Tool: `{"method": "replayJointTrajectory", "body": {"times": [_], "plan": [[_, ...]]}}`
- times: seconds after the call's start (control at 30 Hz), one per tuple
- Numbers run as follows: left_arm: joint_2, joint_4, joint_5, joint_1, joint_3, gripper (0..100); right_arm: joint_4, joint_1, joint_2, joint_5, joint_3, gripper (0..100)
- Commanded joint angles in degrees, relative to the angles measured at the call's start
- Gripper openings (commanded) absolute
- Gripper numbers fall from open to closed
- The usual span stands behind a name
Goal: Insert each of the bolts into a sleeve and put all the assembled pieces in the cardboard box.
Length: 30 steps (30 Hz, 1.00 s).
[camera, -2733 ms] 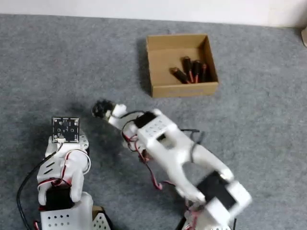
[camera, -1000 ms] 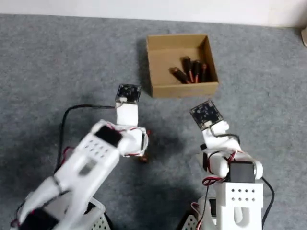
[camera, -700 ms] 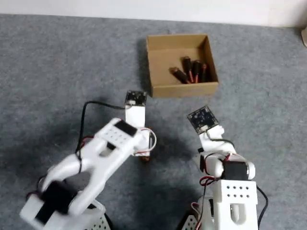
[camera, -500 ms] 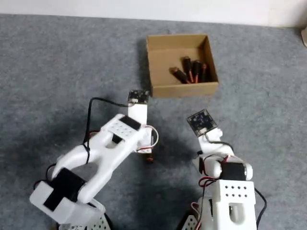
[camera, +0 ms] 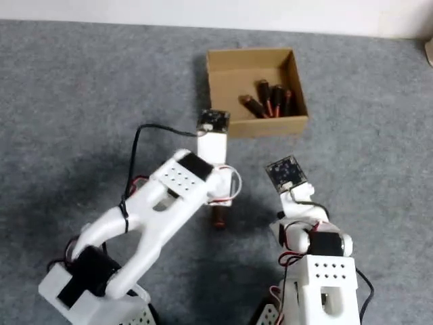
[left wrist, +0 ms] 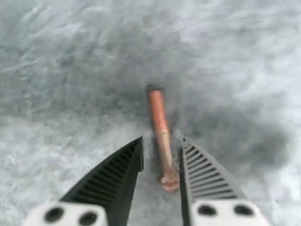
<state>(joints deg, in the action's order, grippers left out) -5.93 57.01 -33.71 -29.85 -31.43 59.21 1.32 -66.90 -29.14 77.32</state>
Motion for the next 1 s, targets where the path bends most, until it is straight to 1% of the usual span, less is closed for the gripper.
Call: {"method": "replayJointTrajectory", "body": {"times": [0.0, 0.13, 0.2, 0.37, 0.47, 0.63, 0.73, 0.8, 0.83, 0.87, 0.9, 0.97], "plan": [[-1.98, -0.44, -0.44, -0.92, 0.04, 13, -1.63, -0.4, -0.66, 0.53, 1.1, 0.5], [3.3, -7.82, -0.44, -0.66, -3.56, 13, -4.35, -0.57, -0.66, 0.44, 3.03, 0.5], [6.9, -9.76, -0.44, -0.92, -4.18, 13, -4.44, -0.57, -0.66, 0.44, 3.21, 0.5], [12.88, -9.67, -1.23, -0.66, -2.59, 13, -4.44, -0.57, -0.66, 0.44, 3.38, 0.5], [13.23, -9.67, -3.16, -0.57, -1.71, 13, -4.53, -0.57, -0.66, 0.44, 3.38, 0.5], [13.23, -9.41, -3.16, -0.75, -1.8, 13, -4.7, -0.57, -0.66, -0.35, 4.79, 0.5], [13.32, -6.86, -3.16, -0.92, -1.63, 13, -4.7, -0.57, -0.66, -1.67, 5.14, 0.5], [13.32, -5.89, -2.99, -1.01, -1.71, 7, -4.7, -0.57, -0.66, -1.76, 5.14, 0.5], [13.32, -5.63, -2.99, -1.01, -1.71, 1, -4.7, -0.57, -0.66, -1.76, 5.14, 0.5], [13.32, -5.63, -2.99, -1.01, -1.8, 0, -4.7, -0.57, -0.66, -1.76, 5.14, 0.5], [13.32, -5.54, -2.99, -1.01, -1.8, 2, -4.97, -0.57, -0.66, -1.76, 5.14, 0.5], [13.32, -5.54, -2.99, -1.01, -1.8, 0, -6.29, -0.66, -0.66, -1.58, 5.32, 0.5]]}}
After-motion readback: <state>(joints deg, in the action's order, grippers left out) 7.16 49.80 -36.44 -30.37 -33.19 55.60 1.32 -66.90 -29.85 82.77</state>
